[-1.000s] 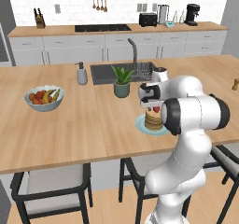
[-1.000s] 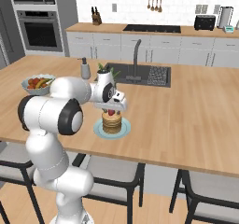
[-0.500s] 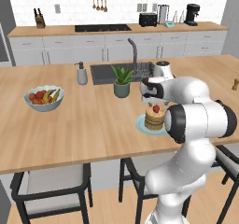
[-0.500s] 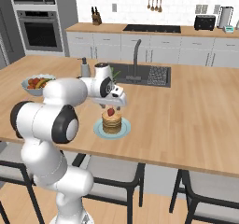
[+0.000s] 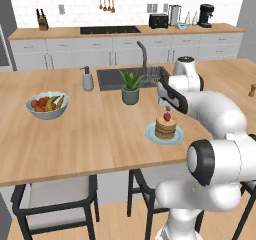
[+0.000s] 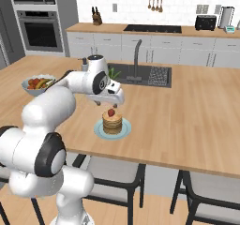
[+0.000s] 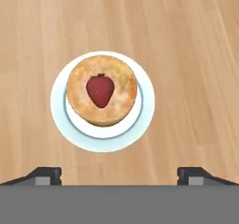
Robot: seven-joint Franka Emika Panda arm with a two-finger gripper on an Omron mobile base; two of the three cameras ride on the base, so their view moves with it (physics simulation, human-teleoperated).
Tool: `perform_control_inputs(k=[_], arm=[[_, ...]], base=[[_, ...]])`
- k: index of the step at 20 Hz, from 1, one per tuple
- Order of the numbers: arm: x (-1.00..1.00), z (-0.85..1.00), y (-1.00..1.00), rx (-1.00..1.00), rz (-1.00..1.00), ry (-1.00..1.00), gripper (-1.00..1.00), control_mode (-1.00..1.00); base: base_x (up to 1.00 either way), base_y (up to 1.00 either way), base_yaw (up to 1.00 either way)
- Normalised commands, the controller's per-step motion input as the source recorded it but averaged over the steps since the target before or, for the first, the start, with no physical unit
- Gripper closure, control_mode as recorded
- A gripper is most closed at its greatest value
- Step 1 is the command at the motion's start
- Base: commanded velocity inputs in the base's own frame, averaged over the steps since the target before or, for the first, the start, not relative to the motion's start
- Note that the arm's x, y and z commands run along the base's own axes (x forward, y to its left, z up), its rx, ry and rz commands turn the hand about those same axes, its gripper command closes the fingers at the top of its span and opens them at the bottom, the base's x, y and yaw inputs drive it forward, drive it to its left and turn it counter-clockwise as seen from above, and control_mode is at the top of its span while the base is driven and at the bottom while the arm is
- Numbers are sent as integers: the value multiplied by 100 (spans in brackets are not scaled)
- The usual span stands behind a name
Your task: Take the strawberry from the fridge and place it on top of the pancake, located on the dining counter.
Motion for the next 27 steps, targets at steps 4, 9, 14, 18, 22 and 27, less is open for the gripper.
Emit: perform_control_inputs(k=[4,9,14,18,22,27], arm=[[-92,9,0,0,0,-15,-100,-100],[-80,14,0,0,0,-14,-100,-100],[-53,0,0,0,0,-5,-100,-100],[-42,45,0,0,-2,-6,-100,-100],[-4,93,0,0,-7,0,-100,-100],[-13,8,-12,0,-1,0,-100,-100]], base=[[0,0,0],[0,0,0],[0,0,0],[0,0,0],[0,0,0],[0,0,0]])
